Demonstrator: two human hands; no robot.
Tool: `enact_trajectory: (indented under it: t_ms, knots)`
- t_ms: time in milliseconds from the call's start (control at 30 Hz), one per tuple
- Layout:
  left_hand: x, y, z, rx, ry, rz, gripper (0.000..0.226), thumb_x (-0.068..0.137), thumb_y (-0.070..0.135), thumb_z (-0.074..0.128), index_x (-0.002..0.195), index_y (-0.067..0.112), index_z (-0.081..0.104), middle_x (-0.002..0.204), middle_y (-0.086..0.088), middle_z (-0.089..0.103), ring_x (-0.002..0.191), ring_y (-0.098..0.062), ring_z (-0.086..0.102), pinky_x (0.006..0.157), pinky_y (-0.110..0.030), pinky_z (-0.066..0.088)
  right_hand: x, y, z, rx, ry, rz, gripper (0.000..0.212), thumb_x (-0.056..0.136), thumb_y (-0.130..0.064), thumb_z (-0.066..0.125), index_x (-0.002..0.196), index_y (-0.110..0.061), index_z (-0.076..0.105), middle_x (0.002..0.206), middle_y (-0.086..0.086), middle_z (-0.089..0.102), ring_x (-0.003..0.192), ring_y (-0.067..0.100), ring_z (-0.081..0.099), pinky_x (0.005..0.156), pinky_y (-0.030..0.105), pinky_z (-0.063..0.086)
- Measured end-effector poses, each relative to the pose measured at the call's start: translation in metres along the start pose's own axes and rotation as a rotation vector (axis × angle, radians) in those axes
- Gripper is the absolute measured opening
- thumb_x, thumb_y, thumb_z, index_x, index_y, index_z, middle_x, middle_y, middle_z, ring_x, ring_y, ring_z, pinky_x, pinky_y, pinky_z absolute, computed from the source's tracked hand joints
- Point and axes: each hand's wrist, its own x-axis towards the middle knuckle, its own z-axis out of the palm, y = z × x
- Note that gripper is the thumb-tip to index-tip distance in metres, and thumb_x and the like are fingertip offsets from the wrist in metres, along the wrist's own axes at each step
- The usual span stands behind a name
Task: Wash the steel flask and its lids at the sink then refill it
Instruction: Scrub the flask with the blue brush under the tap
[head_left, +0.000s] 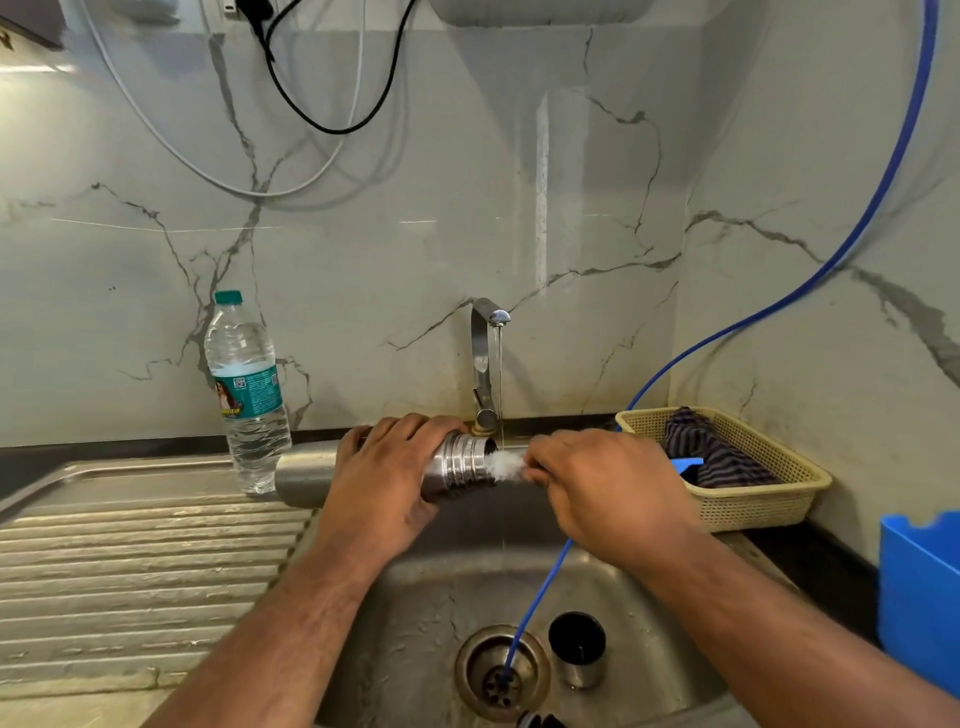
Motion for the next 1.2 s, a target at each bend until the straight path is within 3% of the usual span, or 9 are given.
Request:
enact_trajectory:
  t_ms: [267, 400, 500, 600, 767, 900, 1000, 1100, 1200]
  knots:
    - [0.002, 0.014, 0.001, 0.059, 0.028, 0.185, 0.092, 0.055, 0.019, 0.092, 0.132, 0.042, 0.050, 0.127, 0.017, 0.059, 0.120, -0.013, 0.056, 0.115, -0.055, 0.034, 0.000, -0.016, 0.018, 0.795, -0.298, 0.450, 0.030, 0.104, -0.027, 0.054, 0.083, -0.019, 0.074, 0.064, -0.003, 0.070, 0.053, 0.000, 0.062, 0.050, 0.014, 0.041]
    - [0.003, 0.012, 0.004, 0.021, 0.050, 0.148, 0.094, 0.058, 0.025, 0.093, 0.137, 0.041, 0.046, 0.128, 0.015, 0.057, 0.119, -0.013, 0.055, 0.112, -0.047, 0.039, 0.000, -0.008, 0.010, 0.561, -0.127, 0.278, 0.019, 0.101, -0.047, 0.055, 0.112, -0.032, 0.061, 0.100, -0.012, 0.065, 0.090, 0.005, 0.064, 0.072, 0.025, 0.052]
    - [0.003, 0.016, 0.004, -0.004, 0.062, 0.143, 0.111, 0.056, 0.022, 0.095, 0.149, 0.034, 0.037, 0.132, 0.009, 0.057, 0.121, -0.015, 0.053, 0.113, -0.039, 0.038, -0.003, -0.007, 0.005, 0.633, -0.064, 0.228, 0.049, 0.092, -0.066, 0.056, 0.127, -0.034, 0.046, 0.121, -0.012, 0.052, 0.105, 0.006, 0.057, 0.085, 0.028, 0.051]
    - [0.003, 0.026, 0.005, -0.037, 0.076, 0.158, 0.132, 0.056, 0.021, 0.097, 0.161, 0.024, 0.018, 0.135, 0.001, 0.058, 0.124, -0.017, 0.054, 0.115, -0.038, 0.037, -0.003, 0.000, 0.006, 0.462, -0.109, 0.175, 0.089, 0.082, -0.074, 0.065, 0.149, -0.035, 0.022, 0.129, -0.006, 0.061, 0.109, 0.014, 0.063, 0.086, 0.030, 0.053]
    - [0.005, 0.029, 0.003, -0.031, 0.085, 0.167, 0.127, 0.060, 0.043, 0.094, 0.160, 0.031, 0.016, 0.134, 0.006, 0.058, 0.120, -0.014, 0.057, 0.111, -0.034, 0.038, -0.004, 0.002, 0.011, 0.124, 0.013, 0.002, 0.067, 0.094, -0.062, 0.057, 0.149, -0.036, 0.030, 0.125, -0.006, 0.066, 0.104, 0.021, 0.067, 0.071, 0.033, 0.045]
    - [0.003, 0.014, -0.005, -0.265, -0.223, 0.045, 0.121, 0.058, 0.057, 0.091, 0.153, 0.047, 0.016, 0.143, 0.014, 0.045, 0.115, -0.007, 0.056, 0.101, -0.034, 0.051, 0.002, 0.021, 0.007, -0.053, 0.166, -0.194, 0.060, 0.087, -0.037, 0.071, 0.141, -0.042, 0.045, 0.102, -0.010, 0.065, 0.079, 0.022, 0.068, 0.059, 0.032, 0.041]
    - [-0.005, 0.014, 0.000, -0.290, -0.395, -0.004, 0.093, 0.060, 0.058, 0.088, 0.136, 0.046, 0.036, 0.115, 0.022, 0.056, 0.094, 0.001, 0.058, 0.087, -0.025, 0.053, 0.003, 0.028, 0.016, -0.058, 0.167, -0.301, 0.059, 0.080, -0.031, 0.078, 0.134, -0.038, 0.056, 0.104, -0.013, 0.069, 0.091, 0.016, 0.068, 0.078, 0.035, 0.043]
    - [-0.006, 0.012, 0.007, -0.341, -0.368, -0.066, 0.086, 0.064, 0.053, 0.088, 0.134, 0.044, 0.037, 0.104, 0.023, 0.053, 0.090, 0.000, 0.057, 0.085, -0.027, 0.054, 0.004, 0.039, 0.012, -0.004, 0.284, -0.191, 0.041, 0.080, -0.036, 0.082, 0.118, -0.036, 0.068, 0.103, -0.014, 0.074, 0.098, 0.014, 0.067, 0.108, 0.041, 0.030]
    - [-0.005, 0.004, 0.010, -0.414, -0.326, -0.102, 0.088, 0.062, 0.051, 0.090, 0.133, 0.046, 0.039, 0.110, 0.022, 0.058, 0.092, -0.002, 0.061, 0.087, -0.031, 0.057, 0.003, 0.054, 0.001, 0.001, 0.413, -0.211, 0.011, 0.091, -0.033, 0.071, 0.100, -0.033, 0.075, 0.090, -0.014, 0.072, 0.087, 0.016, 0.063, 0.105, 0.038, 0.032]
